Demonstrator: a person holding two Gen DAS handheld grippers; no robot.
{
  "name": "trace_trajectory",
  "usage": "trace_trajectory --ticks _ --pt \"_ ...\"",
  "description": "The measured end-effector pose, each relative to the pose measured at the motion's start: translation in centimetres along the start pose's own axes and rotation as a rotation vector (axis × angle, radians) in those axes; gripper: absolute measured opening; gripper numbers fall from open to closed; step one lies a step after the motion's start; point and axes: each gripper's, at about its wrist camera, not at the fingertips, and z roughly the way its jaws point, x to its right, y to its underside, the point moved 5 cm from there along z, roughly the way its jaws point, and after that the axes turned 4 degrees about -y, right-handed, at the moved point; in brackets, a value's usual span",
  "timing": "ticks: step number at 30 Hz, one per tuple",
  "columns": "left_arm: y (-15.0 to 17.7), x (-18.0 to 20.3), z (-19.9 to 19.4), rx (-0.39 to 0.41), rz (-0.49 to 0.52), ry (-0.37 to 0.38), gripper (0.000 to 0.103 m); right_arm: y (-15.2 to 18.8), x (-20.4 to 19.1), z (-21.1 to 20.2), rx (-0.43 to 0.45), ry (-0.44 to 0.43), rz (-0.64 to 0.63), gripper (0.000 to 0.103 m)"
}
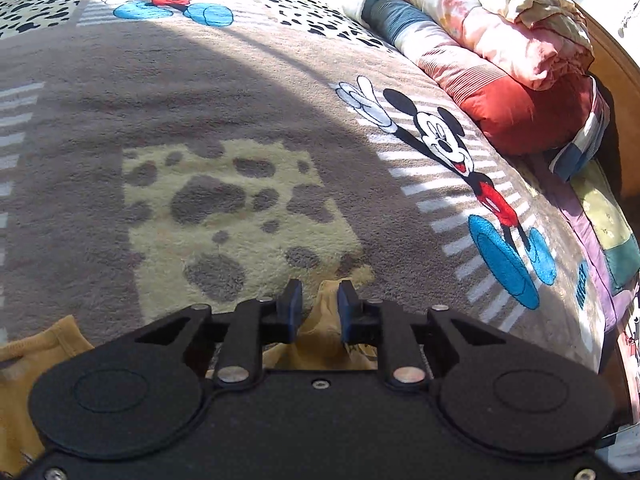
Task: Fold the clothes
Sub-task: 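Grasp the opposite side edge of the shirt with the left gripper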
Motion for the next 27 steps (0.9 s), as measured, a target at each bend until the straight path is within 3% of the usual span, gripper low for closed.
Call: trace_trajectory --ticks 2,5,13,15,19,22,24,27 --pt "-0.4 -0.3 -1.1 0.039 -0.027 0.016 0.025 -0.1 0.0 0.0 -0.002 0.001 -0.001 0.035" --pt "-0.1 -0.2 -2.8 0.061 0.009 0.028 0.025 -0.1 0.0 0.0 -0.002 0.001 0.002 0.035" --pt "2.4 0.2 -3.0 0.001 0.169 -0.001 0.025 -0.1 0.0 -0.1 0.001 0.002 0.006 0.036" --pt "2.6 0.4 -3.3 0.018 0.191 -0.016 0.005 -0.1 0.0 -0.1 0.0 0.003 0.005 0.035" --pt "2.4 0.5 -5.3 0.078 0.157 -0.015 0.002 -0.1 0.0 -0.1 0.0 0.005 0.003 0.035" --pt "2.7 0.4 -4.9 0.04 0.165 -0.062 0.002 -0.1 0.0 -0.1 -0.001 0.004 0.001 0.035" --pt "3.1 0.2 -3.8 -0.002 0.195 -0.135 0.002 -0.1 0.0 -0.1 -0.002 0.004 0.001 0.036" --pt "3.3 0.0 -3.0 -0.01 0.207 -0.166 0.002 -0.1 0.0 -0.1 -0.005 0.005 -0.002 0.036"
